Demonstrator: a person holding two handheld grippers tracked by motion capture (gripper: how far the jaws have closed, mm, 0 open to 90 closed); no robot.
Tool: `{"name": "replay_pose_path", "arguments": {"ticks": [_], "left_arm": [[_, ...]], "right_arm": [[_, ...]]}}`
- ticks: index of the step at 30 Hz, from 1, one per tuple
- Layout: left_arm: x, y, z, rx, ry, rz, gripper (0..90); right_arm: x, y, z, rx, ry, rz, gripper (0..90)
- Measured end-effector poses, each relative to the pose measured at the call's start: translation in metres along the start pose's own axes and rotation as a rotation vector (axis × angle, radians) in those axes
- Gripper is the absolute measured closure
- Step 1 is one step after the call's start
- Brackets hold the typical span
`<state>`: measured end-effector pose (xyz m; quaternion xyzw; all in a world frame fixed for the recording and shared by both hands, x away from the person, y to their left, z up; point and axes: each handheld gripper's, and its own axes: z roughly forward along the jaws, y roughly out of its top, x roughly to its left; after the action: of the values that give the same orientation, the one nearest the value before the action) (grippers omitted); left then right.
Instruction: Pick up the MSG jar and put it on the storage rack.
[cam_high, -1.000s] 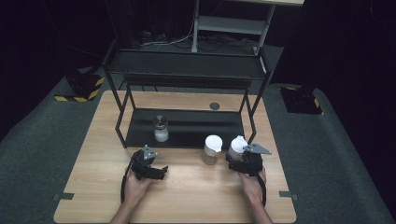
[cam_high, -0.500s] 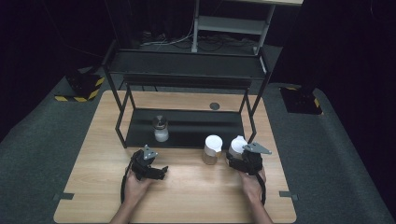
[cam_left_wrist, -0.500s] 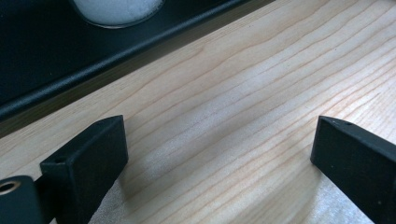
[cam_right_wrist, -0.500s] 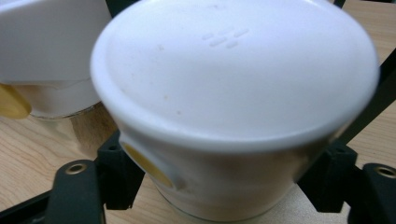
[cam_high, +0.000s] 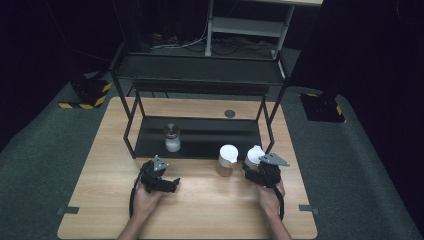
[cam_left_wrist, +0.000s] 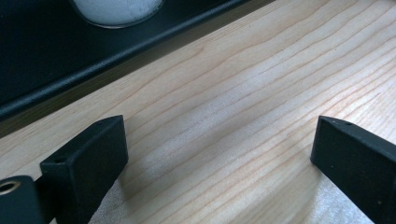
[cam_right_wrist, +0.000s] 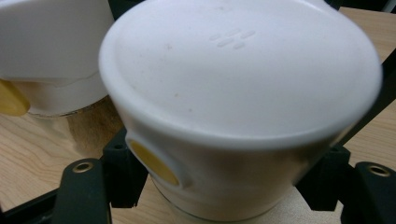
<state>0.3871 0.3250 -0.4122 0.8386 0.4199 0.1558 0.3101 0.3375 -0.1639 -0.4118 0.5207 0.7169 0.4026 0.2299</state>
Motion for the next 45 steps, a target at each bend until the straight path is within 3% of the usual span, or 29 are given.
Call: {"name": "replay_pose_path", "arguments": {"ticks": [19,45], "left_arm": [[0.0,0.0,0.0,0.0,0.0,0.0,3.9],[0.0,0.0,0.0,0.0,0.0,0.001,3.9]], "right_arm": [[0.004,0.005,0.002,0.012,0.002,-0.026,30.0],[-0.005,0.029,0.0,-0.006,0.031,-0.04,30.1]]}}
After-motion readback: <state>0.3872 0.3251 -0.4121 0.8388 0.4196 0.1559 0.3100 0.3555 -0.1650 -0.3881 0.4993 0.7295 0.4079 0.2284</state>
